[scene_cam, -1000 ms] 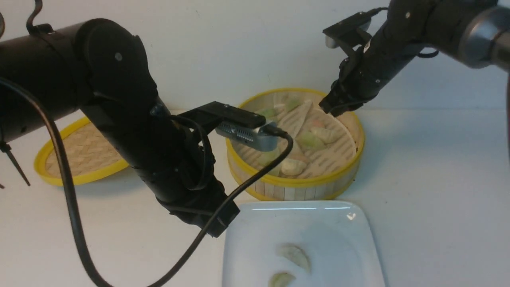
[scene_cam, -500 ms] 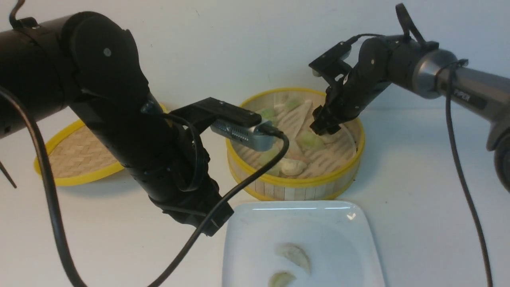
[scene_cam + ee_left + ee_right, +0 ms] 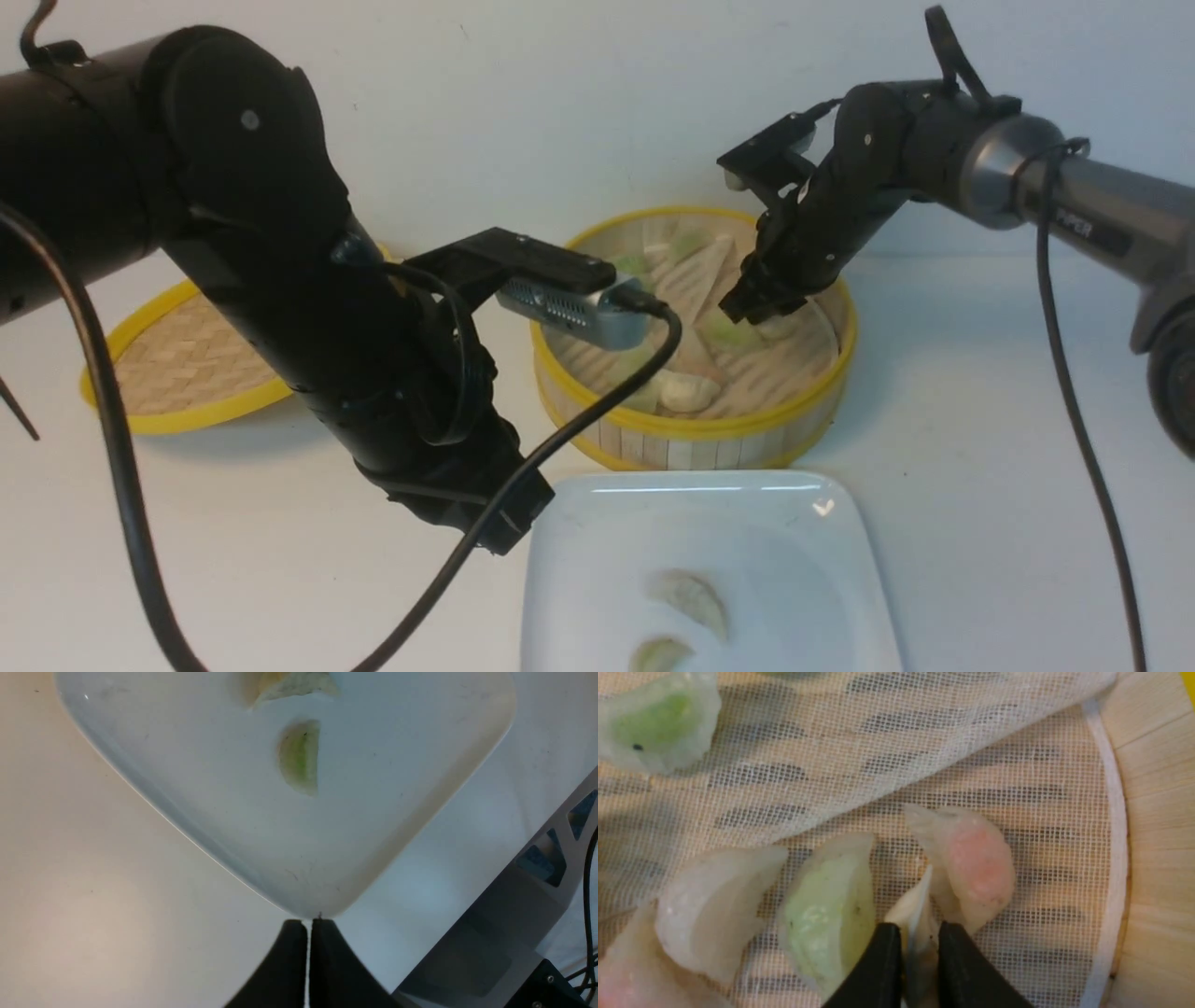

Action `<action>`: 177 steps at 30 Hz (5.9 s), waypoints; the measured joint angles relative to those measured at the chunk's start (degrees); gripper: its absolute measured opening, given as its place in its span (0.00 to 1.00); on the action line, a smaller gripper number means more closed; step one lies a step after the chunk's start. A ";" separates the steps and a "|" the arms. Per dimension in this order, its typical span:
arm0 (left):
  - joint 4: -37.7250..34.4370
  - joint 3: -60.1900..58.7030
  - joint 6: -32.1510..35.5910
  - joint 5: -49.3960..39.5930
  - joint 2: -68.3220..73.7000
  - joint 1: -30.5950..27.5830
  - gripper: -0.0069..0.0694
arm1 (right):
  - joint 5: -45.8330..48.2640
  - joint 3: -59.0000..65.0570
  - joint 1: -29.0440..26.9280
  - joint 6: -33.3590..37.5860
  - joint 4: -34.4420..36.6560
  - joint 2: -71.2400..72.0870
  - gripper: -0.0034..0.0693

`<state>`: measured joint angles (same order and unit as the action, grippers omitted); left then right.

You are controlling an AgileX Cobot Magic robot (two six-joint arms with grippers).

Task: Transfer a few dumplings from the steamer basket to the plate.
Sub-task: Use the right arm to grab a dumpling from inside the steamer, then use the right arm to put the dumpling into the plate, then use the left arm to grab a dumpling from the steamer, then use the left arm to put the dumpling into the plate, then use the right arm to grab a dumpling from inside the steamer

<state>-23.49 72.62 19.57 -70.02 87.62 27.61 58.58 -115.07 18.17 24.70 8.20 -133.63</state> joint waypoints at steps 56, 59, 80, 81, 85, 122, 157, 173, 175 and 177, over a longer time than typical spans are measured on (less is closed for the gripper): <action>9.33 25.39 -4.45 18.40 25.34 0.00 0.09 | -11.74 62.96 15.02 -10.95 17.90 42.79 0.59; 11.13 28.71 -4.45 20.67 29.78 0.00 0.12 | -10.74 62.96 15.02 -11.00 19.69 46.20 0.56; 12.56 32.37 -4.58 25.31 41.44 0.00 0.61 | -10.27 62.96 15.02 -11.26 20.77 60.50 0.48; 12.56 32.37 -4.74 25.31 41.58 0.00 0.57 | -10.27 62.96 15.02 -11.26 20.85 60.50 0.48; 12.48 32.43 -5.30 24.93 41.65 0.02 0.42 | -10.27 62.96 15.02 -11.31 21.09 60.50 0.48; 0.25 -5.83 -6.40 8.81 6.10 0.07 0.42 | -9.34 52.06 5.72 -12.69 14.56 60.50 0.44; 11.43 0.26 -4.97 16.53 12.11 7.47 0.40 | -10.51 52.04 5.72 -13.11 14.43 60.50 0.43; 20.27 -0.05 -13.51 6.99 -18.80 7.47 0.08 | 2.83 28.69 -2.75 -13.51 5.27 40.31 0.04; 19.81 -0.95 -13.94 6.87 -22.47 7.47 0.08 | 3.15 25.35 -2.75 -13.25 4.95 36.47 0.05; 19.64 -2.03 -14.74 6.94 -25.83 7.47 0.08 | 3.22 22.74 -2.75 -12.79 4.64 33.43 0.08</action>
<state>-3.84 70.59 4.83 -63.09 61.79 35.08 61.80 -92.33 15.41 11.91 12.84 -100.21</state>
